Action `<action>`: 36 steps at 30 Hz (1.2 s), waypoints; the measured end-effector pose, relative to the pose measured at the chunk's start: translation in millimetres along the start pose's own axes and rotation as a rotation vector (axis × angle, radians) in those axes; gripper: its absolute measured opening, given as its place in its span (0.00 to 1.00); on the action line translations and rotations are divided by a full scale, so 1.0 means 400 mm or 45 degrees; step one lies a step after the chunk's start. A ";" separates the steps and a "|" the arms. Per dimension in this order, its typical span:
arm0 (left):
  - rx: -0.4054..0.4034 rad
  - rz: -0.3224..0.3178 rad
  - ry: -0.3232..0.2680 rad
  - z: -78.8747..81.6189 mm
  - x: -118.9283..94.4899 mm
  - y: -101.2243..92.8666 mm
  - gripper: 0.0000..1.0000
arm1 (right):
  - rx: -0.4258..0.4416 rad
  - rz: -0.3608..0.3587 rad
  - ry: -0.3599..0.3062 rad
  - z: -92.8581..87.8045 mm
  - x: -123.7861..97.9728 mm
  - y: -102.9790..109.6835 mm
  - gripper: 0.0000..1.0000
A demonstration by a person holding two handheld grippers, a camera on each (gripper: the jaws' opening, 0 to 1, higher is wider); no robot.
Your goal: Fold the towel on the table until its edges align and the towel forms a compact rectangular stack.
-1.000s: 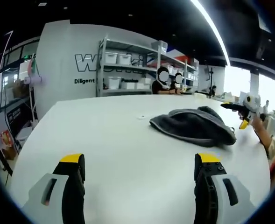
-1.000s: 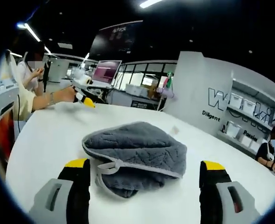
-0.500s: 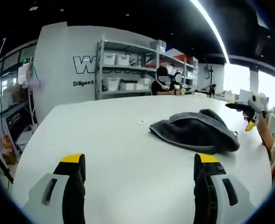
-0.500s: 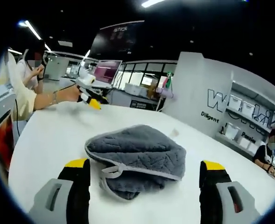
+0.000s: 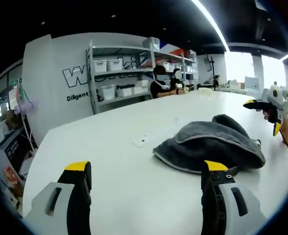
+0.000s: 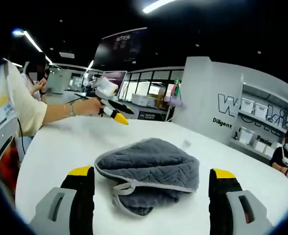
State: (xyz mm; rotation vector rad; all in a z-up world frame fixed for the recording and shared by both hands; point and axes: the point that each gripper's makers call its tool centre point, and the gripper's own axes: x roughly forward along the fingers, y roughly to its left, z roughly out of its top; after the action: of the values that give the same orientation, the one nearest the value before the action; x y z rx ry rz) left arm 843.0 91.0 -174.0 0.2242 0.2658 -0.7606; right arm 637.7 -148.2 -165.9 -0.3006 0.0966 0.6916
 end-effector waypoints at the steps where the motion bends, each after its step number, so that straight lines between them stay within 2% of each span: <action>1: 0.000 -0.005 -0.001 0.004 0.014 -0.004 0.90 | 0.001 0.001 -0.007 0.004 -0.002 0.002 0.99; 9: 0.017 -0.030 -0.028 0.020 0.094 -0.052 0.85 | 0.026 -0.017 -0.020 0.001 -0.007 -0.004 0.99; 16: 0.091 -0.080 0.003 0.014 0.141 -0.118 0.79 | 0.002 -0.017 -0.037 0.008 -0.015 0.014 0.99; 25: 0.342 -0.016 -0.011 0.038 0.192 -0.164 0.71 | -0.007 -0.016 -0.037 0.011 -0.019 0.019 0.98; 32: 0.432 -0.033 -0.002 0.029 0.220 -0.199 0.65 | -0.012 -0.014 -0.054 0.020 -0.024 0.021 0.98; 36: 0.542 -0.065 -0.063 0.046 0.224 -0.226 0.58 | -0.012 -0.018 -0.056 0.023 -0.025 0.016 0.98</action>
State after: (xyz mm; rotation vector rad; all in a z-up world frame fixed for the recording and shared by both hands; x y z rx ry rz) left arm 844.4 -36.0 -194.4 0.6017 0.0590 -0.8674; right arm 626.0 -147.0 -157.0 -0.2950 0.0496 0.6843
